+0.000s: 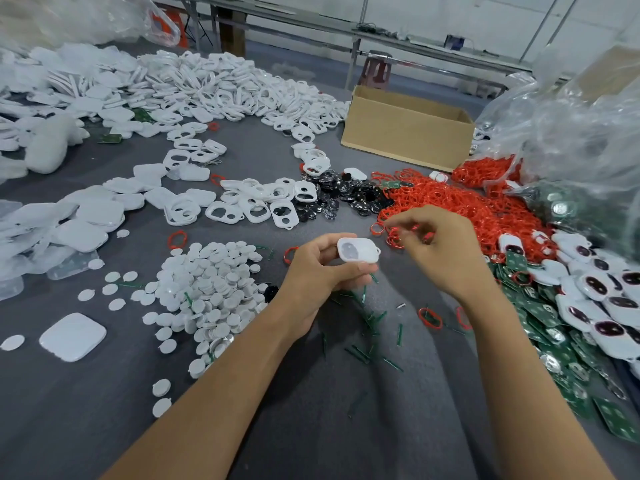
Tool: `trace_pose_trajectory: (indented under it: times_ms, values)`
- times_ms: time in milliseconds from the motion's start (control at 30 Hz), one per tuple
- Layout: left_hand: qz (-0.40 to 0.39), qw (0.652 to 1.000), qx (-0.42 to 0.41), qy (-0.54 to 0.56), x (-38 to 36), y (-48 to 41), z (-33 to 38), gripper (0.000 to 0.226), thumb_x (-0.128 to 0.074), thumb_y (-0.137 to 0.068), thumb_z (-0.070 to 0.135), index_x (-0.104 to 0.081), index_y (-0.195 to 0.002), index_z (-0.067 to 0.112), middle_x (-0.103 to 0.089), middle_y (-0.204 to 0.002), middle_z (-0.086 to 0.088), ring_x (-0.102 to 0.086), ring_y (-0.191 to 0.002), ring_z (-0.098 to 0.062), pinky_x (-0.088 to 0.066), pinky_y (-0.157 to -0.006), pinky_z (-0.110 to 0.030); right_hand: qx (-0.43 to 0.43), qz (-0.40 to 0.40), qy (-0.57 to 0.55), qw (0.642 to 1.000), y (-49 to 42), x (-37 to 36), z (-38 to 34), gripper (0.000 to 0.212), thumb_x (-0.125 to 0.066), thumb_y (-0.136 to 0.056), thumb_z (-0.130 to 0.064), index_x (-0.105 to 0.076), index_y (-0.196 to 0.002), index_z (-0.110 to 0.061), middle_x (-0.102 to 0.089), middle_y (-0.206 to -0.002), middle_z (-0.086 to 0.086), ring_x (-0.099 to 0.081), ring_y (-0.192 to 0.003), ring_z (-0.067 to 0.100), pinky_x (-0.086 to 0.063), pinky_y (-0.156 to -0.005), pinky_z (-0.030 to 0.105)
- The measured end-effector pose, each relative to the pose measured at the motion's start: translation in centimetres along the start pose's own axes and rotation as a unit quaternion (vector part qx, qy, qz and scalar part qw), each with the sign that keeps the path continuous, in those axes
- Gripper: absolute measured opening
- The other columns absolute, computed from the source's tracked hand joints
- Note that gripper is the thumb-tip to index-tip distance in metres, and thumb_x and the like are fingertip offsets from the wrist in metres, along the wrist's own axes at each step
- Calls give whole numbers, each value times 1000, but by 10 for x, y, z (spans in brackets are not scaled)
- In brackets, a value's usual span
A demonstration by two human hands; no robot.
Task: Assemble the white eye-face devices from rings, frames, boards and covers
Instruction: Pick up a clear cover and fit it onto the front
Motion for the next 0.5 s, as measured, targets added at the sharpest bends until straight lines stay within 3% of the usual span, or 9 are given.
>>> trace_pose_trajectory:
  times_ms: [67,167,267,367,500]
  values:
    - [6,1000,5,12,0,0,1,50,-80,-65,2,-61,-112,6,-71,-109,-16,-71,-95,-32,-59,-70,-26,-80,27,57,995,0,11,23,42,-53,-74,11,-75,-99,-14,-71,-96,5,-58,-76,11,-40,-76,17]
    - [11,1000,14,23,1,0,0,39,-65,-82,-11,-56,-118,1,-68,-111,-19,-73,-89,-31,-59,-70,-26,-223,23,139,965,10,31,69,44,-56,-73,7,-72,-108,-14,-70,-110,13,-63,-102,29,-45,-90,31]
    - [14,1000,18,21,1,0,-1,41,-66,-82,-10,-55,-120,-1,-67,-112,-19,-72,-91,-31,-59,-71,-27,-327,-11,178,928,24,43,104,45,-56,-76,1,-69,-116,-17,-66,-115,21,-58,-107,38,-48,-88,40]
    - [16,1000,21,15,0,1,0,44,-70,-78,-8,-56,-119,0,-67,-112,-19,-71,-95,-33,-60,-72,-28,-347,-11,160,924,33,36,117,41,-60,-78,-4,-68,-117,-14,-67,-111,21,-56,-110,39,-49,-90,41]
    - [8,1000,19,16,0,1,-1,38,-62,-85,-11,-53,-121,-3,-68,-107,-17,-73,-86,-28,-60,-72,-29,-334,43,177,925,35,27,121,29,-65,-84,-23,-70,-108,-7,-69,-101,22,-51,-113,44,-47,-90,43]
Point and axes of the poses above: each hand's wrist, its own y-axis away from the middle knuckle, its own x-axis out of the back of the hand, z = x × y, the point moved 3 cm from there along -y, towards the middle knuckle
